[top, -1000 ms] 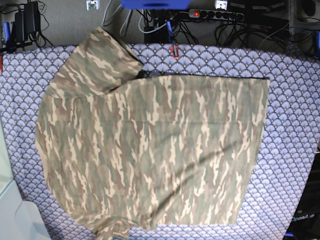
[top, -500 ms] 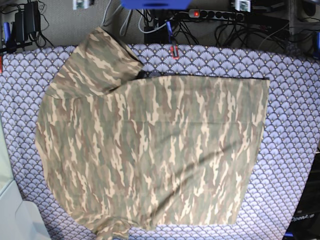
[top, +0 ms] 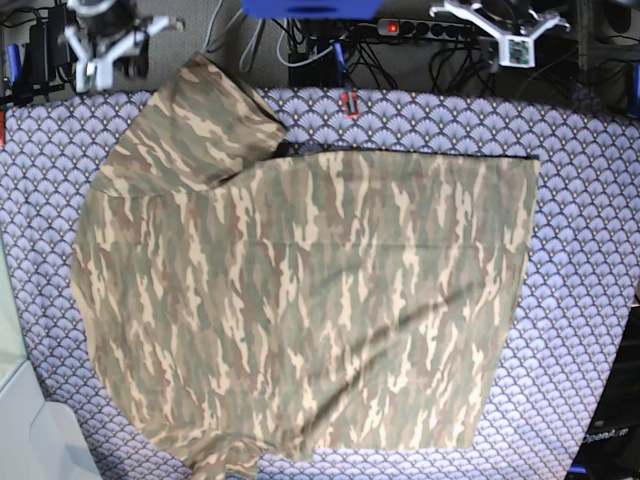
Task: Fold the T-shirt properly
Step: 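Move the right gripper down to the shirt's sleeve corner and grasp it, then move the left gripper to the shirt's opposite corner and grasp it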
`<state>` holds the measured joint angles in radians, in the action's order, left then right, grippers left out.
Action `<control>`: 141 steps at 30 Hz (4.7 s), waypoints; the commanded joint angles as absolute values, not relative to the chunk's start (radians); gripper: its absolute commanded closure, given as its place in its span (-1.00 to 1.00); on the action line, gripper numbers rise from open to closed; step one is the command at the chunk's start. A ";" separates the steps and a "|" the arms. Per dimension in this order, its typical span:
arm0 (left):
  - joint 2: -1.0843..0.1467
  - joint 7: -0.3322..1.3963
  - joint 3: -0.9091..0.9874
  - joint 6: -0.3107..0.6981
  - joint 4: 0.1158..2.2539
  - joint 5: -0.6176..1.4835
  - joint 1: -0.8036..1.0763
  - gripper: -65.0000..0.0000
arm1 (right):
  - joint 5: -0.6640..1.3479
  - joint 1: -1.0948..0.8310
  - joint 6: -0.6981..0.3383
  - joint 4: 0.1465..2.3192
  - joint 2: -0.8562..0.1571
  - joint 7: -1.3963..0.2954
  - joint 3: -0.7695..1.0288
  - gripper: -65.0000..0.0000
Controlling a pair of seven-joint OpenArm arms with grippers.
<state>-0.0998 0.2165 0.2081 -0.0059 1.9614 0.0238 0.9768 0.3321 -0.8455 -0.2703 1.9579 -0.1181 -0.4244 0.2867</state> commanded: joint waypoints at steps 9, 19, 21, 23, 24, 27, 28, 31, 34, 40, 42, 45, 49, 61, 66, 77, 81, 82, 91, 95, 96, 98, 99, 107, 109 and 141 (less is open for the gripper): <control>-0.102 0.196 0.234 0.002 1.991 0.024 0.970 0.57 | 0.467 -0.575 -0.698 1.974 -0.127 -0.786 0.584 0.35; -0.102 0.196 0.234 -0.001 1.998 0.024 0.969 0.20 | 0.467 -0.375 -0.698 1.925 -0.111 -1.095 0.691 0.35; -0.102 0.196 0.234 -0.002 1.998 0.024 0.966 0.20 | 0.467 -0.377 -0.698 1.919 -0.088 -1.098 0.688 0.35; -0.102 0.196 0.234 -0.002 1.998 0.024 0.947 0.20 | 0.467 -0.380 -0.698 1.919 -0.061 -1.099 0.688 0.35; -0.101 0.196 0.234 -0.002 1.998 0.024 0.943 0.20 | 0.467 -0.381 -0.698 1.919 -0.047 -1.099 0.688 0.35; -0.081 0.196 0.234 -0.001 1.998 0.024 0.943 0.19 | 0.466 -0.381 -0.698 1.917 -0.016 -1.121 0.687 0.35; -0.081 0.196 0.234 -0.001 1.998 0.022 0.941 0.19 | 0.466 -0.377 -0.698 1.917 -0.012 -1.135 0.684 0.35; -0.081 0.196 0.234 -0.001 1.998 0.022 0.940 0.19 | 0.466 -0.374 -0.698 1.917 -0.008 -1.145 0.654 0.35; -0.081 0.196 0.234 -0.002 1.998 0.022 0.940 0.19 | 0.466 -0.372 -0.698 1.916 -0.007 -1.142 0.633 0.35; -0.082 0.196 0.234 -0.002 1.998 0.022 0.940 0.18 | 0.467 -0.334 -0.698 1.764 -0.008 -1.112 0.615 0.35; -0.082 0.196 0.236 -0.002 1.998 0.022 0.940 0.18 | 0.467 -0.334 -0.698 1.719 -0.012 -1.084 0.611 0.35; -0.082 0.196 0.236 -0.002 1.998 0.022 0.941 0.18 | 0.467 -0.337 -0.698 1.702 -0.013 -1.069 0.611 0.35; -0.082 0.196 0.236 -0.002 1.998 0.022 0.941 0.18 | 0.467 -0.340 -0.698 1.701 -0.008 -1.075 0.611 0.35; -0.082 0.196 0.236 -0.002 1.998 0.022 0.941 0.18 | 0.510 -0.357 -0.698 1.707 0.021 -1.125 0.579 0.36; -0.082 0.196 0.236 -0.002 1.998 0.022 0.941 0.18 | 0.533 -0.355 -0.698 1.707 0.021 -1.130 0.561 0.36; -0.082 0.196 0.236 -0.002 1.998 0.021 0.940 0.18 | 0.527 -0.335 -0.698 1.702 0.013 -1.130 0.562 0.95; -0.082 0.196 0.236 -0.002 1.998 0.021 0.940 0.18 | 0.527 -0.329 -0.698 1.705 -0.021 -1.129 0.565 1.00; -0.082 0.196 0.236 -0.002 1.998 0.021 0.938 0.18 | 0.529 -0.326 -0.698 1.705 -0.033 -1.129 0.565 1.00; -0.082 0.196 0.237 -0.004 1.998 0.021 0.862 0.18 | 0.533 -0.320 -0.698 1.709 -0.079 -1.129 0.567 1.00; -0.081 0.196 0.288 -0.004 1.991 0.021 0.803 0.18 | 0.533 -0.320 -0.698 1.709 -0.076 -1.129 0.562 1.00; -0.081 0.196 0.305 -0.004 1.988 0.021 0.783 0.18 | 0.533 -0.320 -0.698 1.709 -0.076 -1.129 0.562 1.00; -0.081 0.197 0.338 -0.004 1.986 0.021 0.748 0.18 | 0.533 -0.321 -0.698 1.709 -0.074 -1.129 0.561 1.00; -0.081 0.203 0.352 -0.004 1.986 0.021 0.733 0.18 | 0.533 -0.321 -0.698 1.709 -0.074 -1.129 0.561 1.00; -0.051 0.418 0.443 0.005 1.910 0.079 0.541 -0.20 | 0.530 -0.321 -0.698 1.709 -0.074 -1.127 0.561 1.00; -0.025 0.420 0.473 0.005 1.873 0.131 0.506 -0.25 | 0.530 -0.321 -0.698 1.709 -0.076 -1.125 0.561 1.00; 0.004 0.420 0.481 0.005 1.492 0.194 0.309 0.82 | 0.527 -0.321 -0.698 1.707 -0.093 -1.127 0.559 1.00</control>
<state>-0.0021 0.3580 0.4839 -0.0010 1.4967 0.1856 0.3035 0.5282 -0.3199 -0.6952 1.6947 -0.0811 -1.1297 0.5552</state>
